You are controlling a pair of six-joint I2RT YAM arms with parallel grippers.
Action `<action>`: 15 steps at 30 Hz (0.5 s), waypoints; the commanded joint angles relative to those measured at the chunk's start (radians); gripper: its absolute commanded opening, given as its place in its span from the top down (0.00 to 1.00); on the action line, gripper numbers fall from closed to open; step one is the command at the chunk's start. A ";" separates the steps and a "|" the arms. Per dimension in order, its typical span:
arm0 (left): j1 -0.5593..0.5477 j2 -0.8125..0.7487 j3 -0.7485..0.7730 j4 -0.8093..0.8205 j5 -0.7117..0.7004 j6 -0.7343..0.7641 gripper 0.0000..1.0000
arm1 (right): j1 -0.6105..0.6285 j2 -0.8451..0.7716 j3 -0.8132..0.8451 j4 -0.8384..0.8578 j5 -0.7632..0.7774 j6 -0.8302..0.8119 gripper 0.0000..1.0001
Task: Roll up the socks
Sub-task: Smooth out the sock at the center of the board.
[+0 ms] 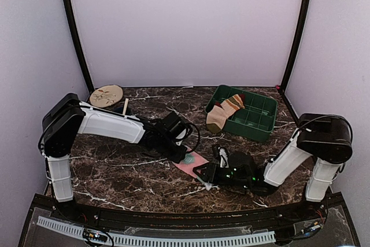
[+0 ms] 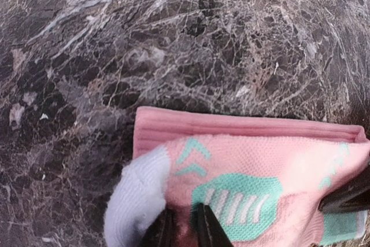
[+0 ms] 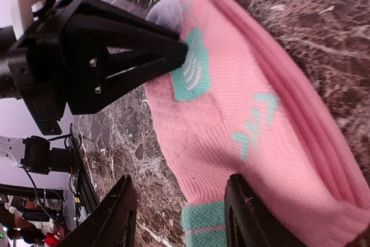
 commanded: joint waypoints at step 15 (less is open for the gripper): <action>-0.014 -0.027 -0.198 -0.184 0.049 -0.163 0.82 | -0.057 -0.063 -0.184 0.080 0.246 0.126 0.51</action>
